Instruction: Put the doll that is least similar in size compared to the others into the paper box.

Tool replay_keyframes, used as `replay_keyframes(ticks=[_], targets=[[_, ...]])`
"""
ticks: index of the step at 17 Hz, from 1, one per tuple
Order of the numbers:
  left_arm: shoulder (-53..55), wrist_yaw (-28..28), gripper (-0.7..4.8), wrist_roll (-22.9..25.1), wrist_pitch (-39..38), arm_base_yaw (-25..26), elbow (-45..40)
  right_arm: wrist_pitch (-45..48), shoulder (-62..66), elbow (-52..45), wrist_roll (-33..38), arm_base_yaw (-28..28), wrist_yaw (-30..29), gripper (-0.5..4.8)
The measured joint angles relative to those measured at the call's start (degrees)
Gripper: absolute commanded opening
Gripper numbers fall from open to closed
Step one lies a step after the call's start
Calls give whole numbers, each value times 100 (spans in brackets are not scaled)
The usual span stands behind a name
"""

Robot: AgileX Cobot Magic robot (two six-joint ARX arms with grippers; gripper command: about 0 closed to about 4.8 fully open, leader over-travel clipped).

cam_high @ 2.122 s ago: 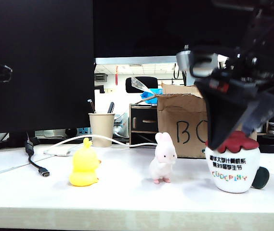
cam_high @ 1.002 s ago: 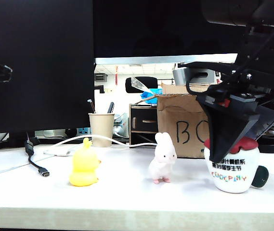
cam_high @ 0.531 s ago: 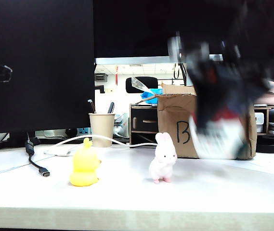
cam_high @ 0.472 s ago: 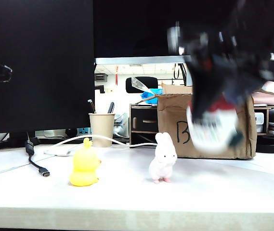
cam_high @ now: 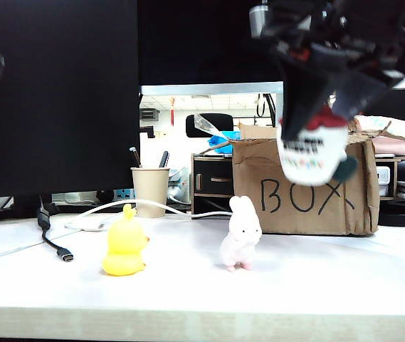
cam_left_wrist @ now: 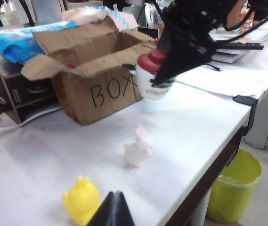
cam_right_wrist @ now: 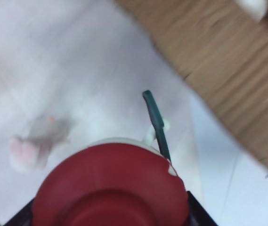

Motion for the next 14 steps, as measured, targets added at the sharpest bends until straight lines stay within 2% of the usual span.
replay_keyframes(ticks=[9, 14], targets=[[0, 0, -5, 0, -350, 59, 605, -7, -4, 1276, -26, 9, 723, -6], [0, 0, -5, 0, -350, 125, 1075, 278, -7, 1440, -37, -39, 1139, -6]])
